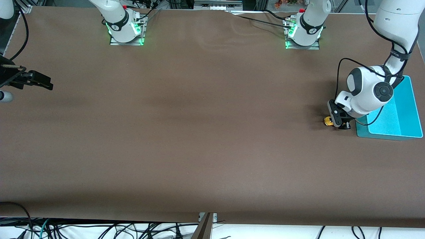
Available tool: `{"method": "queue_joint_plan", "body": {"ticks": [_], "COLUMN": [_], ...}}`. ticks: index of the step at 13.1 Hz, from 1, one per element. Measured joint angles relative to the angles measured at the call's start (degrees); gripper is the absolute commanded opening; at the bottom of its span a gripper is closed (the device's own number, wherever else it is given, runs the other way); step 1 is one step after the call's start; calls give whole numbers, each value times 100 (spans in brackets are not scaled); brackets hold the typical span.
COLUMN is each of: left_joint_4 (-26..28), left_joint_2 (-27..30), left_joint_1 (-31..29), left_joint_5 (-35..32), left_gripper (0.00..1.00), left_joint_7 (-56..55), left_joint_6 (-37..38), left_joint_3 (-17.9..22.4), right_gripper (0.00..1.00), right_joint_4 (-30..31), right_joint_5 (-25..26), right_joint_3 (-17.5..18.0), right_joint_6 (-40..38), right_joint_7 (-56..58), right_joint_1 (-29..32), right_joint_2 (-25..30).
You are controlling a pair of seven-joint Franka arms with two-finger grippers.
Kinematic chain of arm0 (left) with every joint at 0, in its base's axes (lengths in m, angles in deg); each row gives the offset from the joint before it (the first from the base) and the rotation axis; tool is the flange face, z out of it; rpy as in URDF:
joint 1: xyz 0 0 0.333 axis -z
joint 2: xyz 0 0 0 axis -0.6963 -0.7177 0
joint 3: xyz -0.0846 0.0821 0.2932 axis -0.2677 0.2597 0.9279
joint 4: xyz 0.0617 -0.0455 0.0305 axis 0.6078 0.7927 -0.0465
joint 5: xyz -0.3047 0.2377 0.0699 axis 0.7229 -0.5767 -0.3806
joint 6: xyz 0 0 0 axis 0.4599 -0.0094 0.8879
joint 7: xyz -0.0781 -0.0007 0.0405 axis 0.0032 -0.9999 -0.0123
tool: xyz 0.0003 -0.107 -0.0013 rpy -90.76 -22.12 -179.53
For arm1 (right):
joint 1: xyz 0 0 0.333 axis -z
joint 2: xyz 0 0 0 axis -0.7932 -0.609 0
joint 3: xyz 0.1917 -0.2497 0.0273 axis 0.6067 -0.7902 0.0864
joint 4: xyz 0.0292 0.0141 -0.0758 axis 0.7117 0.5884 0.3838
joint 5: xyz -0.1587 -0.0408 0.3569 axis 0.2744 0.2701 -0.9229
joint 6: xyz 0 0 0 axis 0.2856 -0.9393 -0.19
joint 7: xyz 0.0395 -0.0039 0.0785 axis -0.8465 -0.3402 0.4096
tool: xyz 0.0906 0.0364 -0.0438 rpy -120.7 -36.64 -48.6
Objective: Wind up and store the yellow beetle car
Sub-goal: 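Lower the left gripper over the yellow car beside the bin, then close the left gripper on the yellow car and lift it, then lower the car into the blue bin and open the left gripper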
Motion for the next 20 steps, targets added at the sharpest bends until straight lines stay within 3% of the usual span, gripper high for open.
{"method": "queue_joint_plan", "body": {"ticks": [2, 4, 7, 10, 15, 20], "left_joint_4": [-130, -461, -1401, -2100, -2198, -1930], "left_joint_2": [179, 533, 854, 886, 784, 153], "left_joint_1": [1, 11, 19, -41, -932, -1959], "left_joint_5": [-2, -2, -57, -414, -1080, -1134], "left_gripper": [21, 22, 22, 23, 28, 28], "left_joint_7": [34, 34, 34, 232, 1123, 2242], "left_joint_6": [373, 1282, 3090, 4043, 4141, 2842], "left_joint_3": [-117, -337, -458, -412, -287, -279], "right_gripper": [100, 100, 100, 100, 100, 100], "right_joint_4": [0, -1, -2, -2, -2, -3], "right_joint_5": [0, 0, 0, 0, 0, 0], "right_joint_3": [0, 0, 0, 0, -3, -4], "right_joint_6": [0, 0, 4, 9, 16, 21], "right_joint_7": [0, 0, 0, 0, 0, 0], "right_joint_1": [-2, -3, -3, -3, 0, 0], "right_joint_2": [-15, -16, -16, -16, -17, -18]}}
